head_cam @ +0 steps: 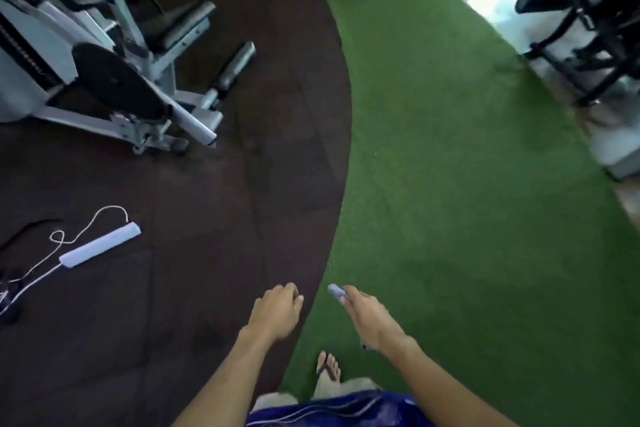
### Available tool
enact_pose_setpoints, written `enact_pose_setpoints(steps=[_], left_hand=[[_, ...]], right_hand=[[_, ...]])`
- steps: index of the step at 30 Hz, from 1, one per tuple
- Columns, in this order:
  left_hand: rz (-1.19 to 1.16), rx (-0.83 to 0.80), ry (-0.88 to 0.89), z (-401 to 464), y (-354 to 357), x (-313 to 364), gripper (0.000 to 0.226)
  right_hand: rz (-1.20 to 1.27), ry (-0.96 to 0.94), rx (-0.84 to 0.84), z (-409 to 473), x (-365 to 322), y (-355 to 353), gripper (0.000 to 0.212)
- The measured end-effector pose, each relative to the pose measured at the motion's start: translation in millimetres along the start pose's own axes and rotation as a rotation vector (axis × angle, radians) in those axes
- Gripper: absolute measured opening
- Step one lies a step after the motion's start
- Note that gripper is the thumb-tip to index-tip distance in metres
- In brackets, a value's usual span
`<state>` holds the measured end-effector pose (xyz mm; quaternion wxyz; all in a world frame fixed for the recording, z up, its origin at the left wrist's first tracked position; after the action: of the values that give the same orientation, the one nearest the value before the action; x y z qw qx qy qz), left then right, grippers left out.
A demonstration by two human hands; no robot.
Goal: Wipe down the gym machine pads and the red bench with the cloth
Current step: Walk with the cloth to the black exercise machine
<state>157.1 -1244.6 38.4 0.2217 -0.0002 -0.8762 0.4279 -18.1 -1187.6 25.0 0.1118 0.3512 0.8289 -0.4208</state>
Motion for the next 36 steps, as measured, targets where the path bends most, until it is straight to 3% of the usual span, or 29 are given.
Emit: enact_pose_setpoints(steps=[4, 9, 12, 27, 36], left_hand=[[-0.048, 0.024, -0.047, 68.1, -58.6, 6.5, 0.034], [-0.058, 0.035, -0.123, 169.7, -126.5, -6.6, 0.033], [-0.056, 0.036, -0.136, 254.1, -174.6, -10.7, 0.033], [-0.128, 0.116, -0.069, 649.2, -453.5, 69.5, 0.033], [-0.225, 0.168, -0.162, 874.3, -608.8, 94.2, 0.032]], right_hand=[[-0.056, -0.029, -0.033, 86.1, -25.1, -66.4, 0.033], [-0.114, -0.081, -0.044, 198.8, -57.7, -136.6, 0.041], [-0.072, -0.078, -0.041, 282.9, -79.1, -183.8, 0.032], [-0.097, -0.082, -0.032, 628.5, -213.6, -481.3, 0.04], [-0.148, -0.152, -0.076, 841.6, -306.7, -655.2, 0.041]])
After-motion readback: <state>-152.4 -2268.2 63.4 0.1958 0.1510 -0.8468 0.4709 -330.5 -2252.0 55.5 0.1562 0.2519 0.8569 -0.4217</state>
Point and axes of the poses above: each hand's wrist, its own z-axis towards the middle knuckle, its own y-axis out of the palm, x = y × z, the point moved 9 cm from there along z, towards the middle knuckle, and after that the axes turned 7 degrees about y, right-handed, at the moved point
